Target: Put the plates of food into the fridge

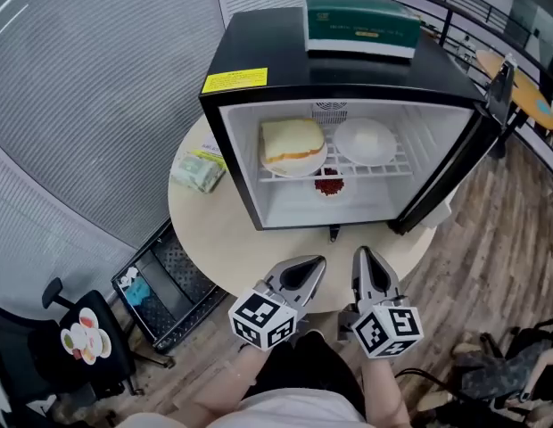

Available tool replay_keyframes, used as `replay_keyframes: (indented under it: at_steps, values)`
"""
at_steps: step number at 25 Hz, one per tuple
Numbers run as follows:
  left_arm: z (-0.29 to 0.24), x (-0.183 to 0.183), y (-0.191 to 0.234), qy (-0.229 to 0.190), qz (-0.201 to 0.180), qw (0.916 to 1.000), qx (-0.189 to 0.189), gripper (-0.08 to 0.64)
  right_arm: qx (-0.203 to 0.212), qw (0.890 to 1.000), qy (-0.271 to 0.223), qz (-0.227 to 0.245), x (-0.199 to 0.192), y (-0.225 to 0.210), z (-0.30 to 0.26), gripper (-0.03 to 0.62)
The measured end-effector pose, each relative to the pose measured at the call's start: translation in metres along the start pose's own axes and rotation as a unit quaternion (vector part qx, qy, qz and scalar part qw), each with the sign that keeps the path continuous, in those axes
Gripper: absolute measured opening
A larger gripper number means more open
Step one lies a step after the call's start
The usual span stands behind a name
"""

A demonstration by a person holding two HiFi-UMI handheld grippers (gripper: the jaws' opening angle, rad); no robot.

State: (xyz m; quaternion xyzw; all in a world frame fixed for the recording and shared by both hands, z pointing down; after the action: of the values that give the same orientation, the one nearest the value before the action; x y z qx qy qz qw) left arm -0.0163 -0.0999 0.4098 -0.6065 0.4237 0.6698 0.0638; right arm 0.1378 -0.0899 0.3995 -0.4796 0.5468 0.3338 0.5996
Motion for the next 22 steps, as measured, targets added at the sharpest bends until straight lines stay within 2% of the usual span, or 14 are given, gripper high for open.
replay_keyframes:
  at_steps: [5,12,16,19,22]
  values:
    - [0.041,-0.004,-0.02,0.013,-0.011,0.9997,-0.017,0.005,-0.001,0.999,0.01,0.049,-0.005,0.039,0.042,0.008]
    - [0.097,-0.015,-0.034,0.032,-0.03,0.9985,-0.034,0.005,-0.029,0.997,0.035,0.057,-0.03,0.085,0.082,0.009]
    - [0.116,-0.019,-0.039,0.038,-0.048,0.9977,-0.03,0.005,-0.052,0.996,0.031,0.064,-0.032,0.095,0.099,0.009]
    - [0.124,-0.02,-0.043,0.029,-0.049,0.9981,-0.024,0.005,-0.077,0.994,0.03,0.069,-0.029,0.096,0.108,0.009]
    - [0.124,-0.021,-0.047,0.016,-0.047,0.9986,-0.02,0.005,-0.083,0.993,0.036,0.072,-0.027,0.095,0.112,0.009]
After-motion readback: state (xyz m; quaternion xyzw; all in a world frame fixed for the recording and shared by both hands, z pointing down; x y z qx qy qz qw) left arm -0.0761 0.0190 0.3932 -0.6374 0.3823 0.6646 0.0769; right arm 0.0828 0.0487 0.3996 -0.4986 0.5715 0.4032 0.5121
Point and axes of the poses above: the fingertips, and each gripper's own axes: z backward along the fingers, y to its left, x out of its top, the point moved 7 cm from there along z, backward along the fingers, and after that the axes turned 12 degrees about z, right-handed, at the moved point
